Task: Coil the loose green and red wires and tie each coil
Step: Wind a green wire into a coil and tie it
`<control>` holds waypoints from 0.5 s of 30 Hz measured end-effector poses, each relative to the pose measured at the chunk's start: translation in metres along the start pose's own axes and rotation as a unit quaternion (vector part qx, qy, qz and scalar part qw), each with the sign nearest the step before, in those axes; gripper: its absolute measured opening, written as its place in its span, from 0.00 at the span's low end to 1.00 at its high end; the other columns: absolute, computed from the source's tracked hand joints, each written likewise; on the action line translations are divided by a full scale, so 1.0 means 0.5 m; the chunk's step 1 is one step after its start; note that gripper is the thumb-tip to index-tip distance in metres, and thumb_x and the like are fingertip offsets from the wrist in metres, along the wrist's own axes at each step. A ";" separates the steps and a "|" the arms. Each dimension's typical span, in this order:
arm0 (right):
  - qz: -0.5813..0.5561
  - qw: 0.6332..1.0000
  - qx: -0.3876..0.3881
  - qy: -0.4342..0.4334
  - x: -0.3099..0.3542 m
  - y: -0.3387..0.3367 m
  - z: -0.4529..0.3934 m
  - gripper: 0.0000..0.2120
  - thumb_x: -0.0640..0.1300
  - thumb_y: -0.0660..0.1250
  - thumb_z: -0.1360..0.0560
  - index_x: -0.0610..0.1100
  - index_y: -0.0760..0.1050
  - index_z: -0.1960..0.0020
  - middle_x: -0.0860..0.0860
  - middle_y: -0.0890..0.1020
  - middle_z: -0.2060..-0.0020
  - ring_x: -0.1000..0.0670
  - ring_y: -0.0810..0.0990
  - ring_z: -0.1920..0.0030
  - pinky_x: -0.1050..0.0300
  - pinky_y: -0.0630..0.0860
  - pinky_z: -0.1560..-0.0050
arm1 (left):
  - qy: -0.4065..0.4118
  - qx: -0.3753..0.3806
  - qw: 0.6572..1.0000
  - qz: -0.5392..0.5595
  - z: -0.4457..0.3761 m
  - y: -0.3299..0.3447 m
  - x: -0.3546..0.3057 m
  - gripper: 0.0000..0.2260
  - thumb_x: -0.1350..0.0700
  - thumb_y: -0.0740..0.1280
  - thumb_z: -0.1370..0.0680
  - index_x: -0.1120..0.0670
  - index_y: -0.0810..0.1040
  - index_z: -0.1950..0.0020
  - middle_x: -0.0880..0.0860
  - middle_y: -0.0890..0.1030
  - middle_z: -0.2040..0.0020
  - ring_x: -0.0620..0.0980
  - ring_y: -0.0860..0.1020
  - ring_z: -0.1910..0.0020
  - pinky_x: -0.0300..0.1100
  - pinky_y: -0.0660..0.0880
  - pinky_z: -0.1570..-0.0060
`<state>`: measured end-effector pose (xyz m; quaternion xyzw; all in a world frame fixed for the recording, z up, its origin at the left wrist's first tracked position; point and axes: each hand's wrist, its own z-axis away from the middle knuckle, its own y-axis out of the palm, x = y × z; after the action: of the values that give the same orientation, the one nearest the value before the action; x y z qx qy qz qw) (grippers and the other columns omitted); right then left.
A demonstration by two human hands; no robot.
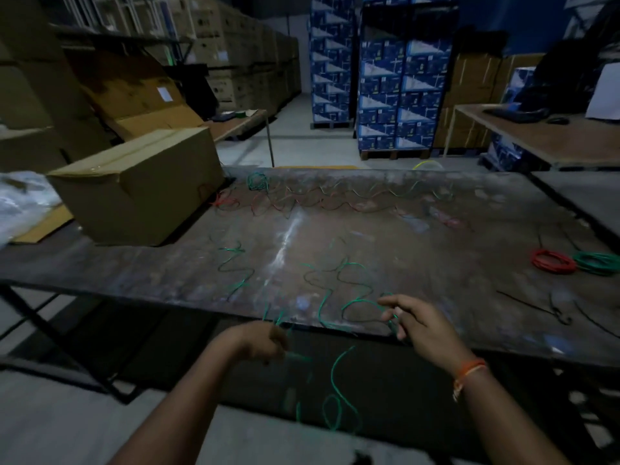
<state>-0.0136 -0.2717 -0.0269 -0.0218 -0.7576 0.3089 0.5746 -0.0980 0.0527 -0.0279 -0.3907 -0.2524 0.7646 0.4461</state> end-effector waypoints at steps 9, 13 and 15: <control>0.023 0.997 -0.005 -0.069 0.062 -0.083 0.101 0.05 0.38 0.59 0.16 0.46 0.68 0.43 0.56 0.87 0.55 0.56 0.84 0.53 0.57 0.76 0.46 | 0.045 -0.147 0.988 0.004 0.120 0.017 -0.139 0.07 0.51 0.67 0.19 0.52 0.82 0.52 0.49 0.83 0.60 0.45 0.83 0.63 0.35 0.73 0.63; 0.003 0.994 0.006 -0.108 0.106 -0.109 0.123 0.04 0.37 0.60 0.16 0.43 0.71 0.49 0.52 0.87 0.57 0.56 0.85 0.52 0.54 0.78 0.46 | 0.104 -0.263 0.959 0.015 0.144 0.009 -0.203 0.10 0.53 0.67 0.19 0.55 0.83 0.40 0.53 0.85 0.48 0.49 0.83 0.48 0.42 0.78 0.47; -0.020 0.993 -0.003 -0.119 0.118 -0.115 0.133 0.05 0.36 0.60 0.16 0.42 0.73 0.49 0.50 0.87 0.56 0.56 0.86 0.51 0.55 0.80 0.46 | 0.156 -0.281 0.943 0.088 0.152 0.015 -0.231 0.11 0.54 0.68 0.19 0.54 0.81 0.38 0.52 0.84 0.45 0.47 0.82 0.46 0.41 0.79 0.46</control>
<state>-0.0740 -0.3250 0.0422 0.0281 -0.8221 0.2954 0.4859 -0.1299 -0.0556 0.0528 -0.6351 -0.3495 0.6281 0.2829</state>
